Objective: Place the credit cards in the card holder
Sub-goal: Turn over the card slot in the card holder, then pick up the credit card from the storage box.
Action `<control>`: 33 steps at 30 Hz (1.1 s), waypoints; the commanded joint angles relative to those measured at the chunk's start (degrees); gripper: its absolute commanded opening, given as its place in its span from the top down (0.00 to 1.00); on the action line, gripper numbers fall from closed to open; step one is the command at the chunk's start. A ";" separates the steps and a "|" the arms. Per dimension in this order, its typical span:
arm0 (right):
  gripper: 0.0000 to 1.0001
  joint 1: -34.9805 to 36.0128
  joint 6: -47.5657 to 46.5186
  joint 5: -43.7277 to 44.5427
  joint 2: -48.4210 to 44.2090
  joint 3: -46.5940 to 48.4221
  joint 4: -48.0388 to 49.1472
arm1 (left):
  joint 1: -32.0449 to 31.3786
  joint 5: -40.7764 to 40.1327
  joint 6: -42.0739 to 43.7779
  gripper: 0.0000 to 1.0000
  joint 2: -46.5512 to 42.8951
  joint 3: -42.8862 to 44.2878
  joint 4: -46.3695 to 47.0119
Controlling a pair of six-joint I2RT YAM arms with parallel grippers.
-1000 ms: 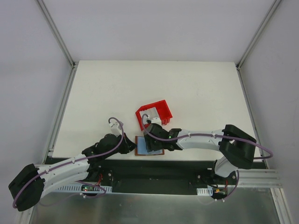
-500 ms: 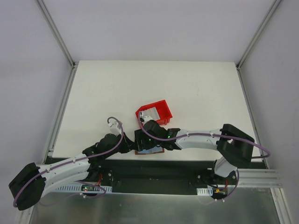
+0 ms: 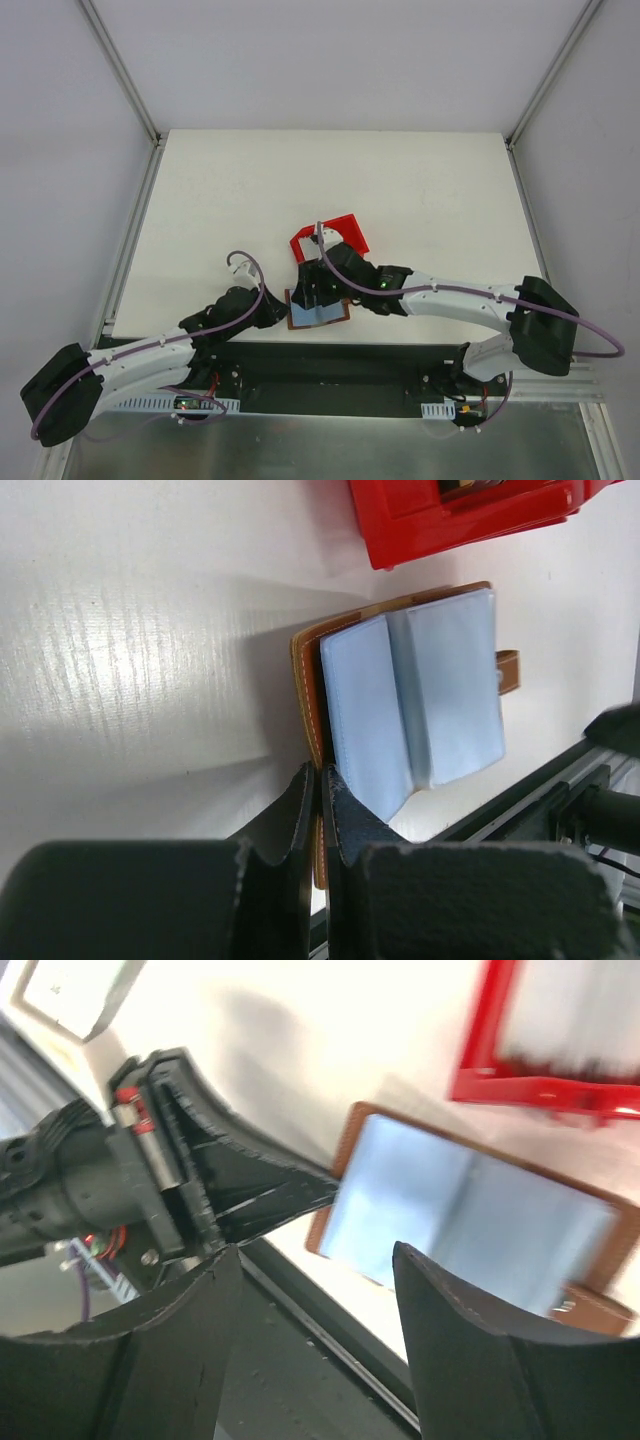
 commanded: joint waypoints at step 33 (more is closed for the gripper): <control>0.55 -0.47 0.47 3.74 9.65 2.35 -7.47 | 0.53 0.60 2.14 1.00 6.09 -4.76 4.39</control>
